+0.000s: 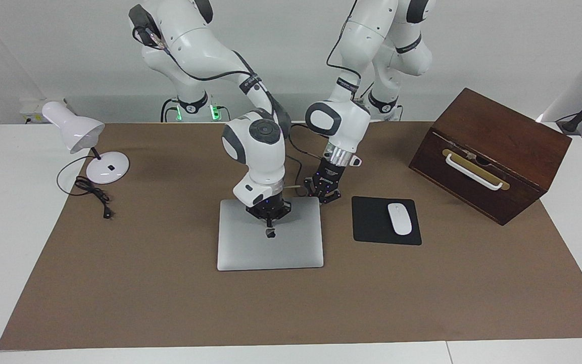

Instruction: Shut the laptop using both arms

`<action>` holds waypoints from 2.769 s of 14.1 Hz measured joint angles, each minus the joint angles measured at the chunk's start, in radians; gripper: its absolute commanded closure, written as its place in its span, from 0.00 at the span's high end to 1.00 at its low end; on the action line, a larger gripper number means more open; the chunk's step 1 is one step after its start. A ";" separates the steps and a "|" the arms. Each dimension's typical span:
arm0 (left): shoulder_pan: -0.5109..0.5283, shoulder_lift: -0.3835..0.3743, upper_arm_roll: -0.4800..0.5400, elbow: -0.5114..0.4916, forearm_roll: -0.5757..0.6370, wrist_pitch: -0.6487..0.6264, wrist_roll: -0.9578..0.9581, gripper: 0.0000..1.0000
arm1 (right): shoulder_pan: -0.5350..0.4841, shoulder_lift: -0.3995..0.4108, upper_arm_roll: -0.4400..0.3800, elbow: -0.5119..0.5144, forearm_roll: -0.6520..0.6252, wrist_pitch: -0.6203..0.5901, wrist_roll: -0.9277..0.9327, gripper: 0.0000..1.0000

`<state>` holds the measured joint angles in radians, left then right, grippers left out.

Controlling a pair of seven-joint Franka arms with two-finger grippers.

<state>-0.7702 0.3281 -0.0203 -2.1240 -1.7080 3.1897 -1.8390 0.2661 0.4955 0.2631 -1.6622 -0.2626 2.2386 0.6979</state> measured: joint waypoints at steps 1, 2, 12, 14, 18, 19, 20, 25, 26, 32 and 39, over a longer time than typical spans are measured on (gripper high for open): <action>0.000 0.000 0.000 0.000 0.000 0.000 0.000 0.00 | 0.000 0.000 0.000 0.000 0.000 0.000 0.000 0.00; 0.000 0.000 0.000 0.000 0.000 0.000 0.000 0.00 | 0.000 0.000 0.000 0.000 0.000 0.000 0.000 0.00; 0.000 0.000 0.000 0.000 0.000 0.000 0.000 0.00 | -0.007 -0.019 0.002 0.042 0.000 -0.102 -0.022 0.00; 0.000 0.000 0.000 0.000 0.000 0.000 0.000 0.00 | -0.007 -0.031 0.007 0.046 0.000 -0.128 -0.023 0.00; 0.000 0.000 0.000 0.000 0.000 0.000 0.000 0.00 | -0.008 -0.054 0.012 0.062 0.002 -0.190 -0.023 0.00; 0.000 0.000 0.000 0.000 0.000 0.000 0.000 0.00 | -0.008 -0.059 0.014 0.066 0.008 -0.199 -0.023 0.00; 0.000 0.000 0.000 0.000 0.000 0.000 0.000 0.00 | -0.008 -0.066 0.016 0.068 0.018 -0.204 -0.023 0.00; 0.000 0.000 0.000 0.000 0.000 0.000 0.000 0.00 | -0.013 -0.099 0.016 0.069 0.028 -0.241 -0.028 0.00; 0.000 0.000 0.000 0.000 0.000 0.000 0.000 0.00 | -0.013 -0.104 0.016 0.069 0.028 -0.244 -0.029 0.00; 0.000 -0.002 0.000 0.009 -0.001 0.020 0.000 0.00 | -0.048 -0.157 0.016 0.073 0.079 -0.284 -0.112 0.00; -0.015 -0.012 -0.005 0.012 -0.010 0.034 0.000 0.00 | -0.110 -0.192 0.016 0.152 0.087 -0.387 -0.262 0.00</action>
<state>-0.7854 0.3165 -0.0255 -2.1121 -1.7180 3.2236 -1.8390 0.1562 0.3036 0.2795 -1.5098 -0.1753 1.8512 0.4364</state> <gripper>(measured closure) 0.991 0.991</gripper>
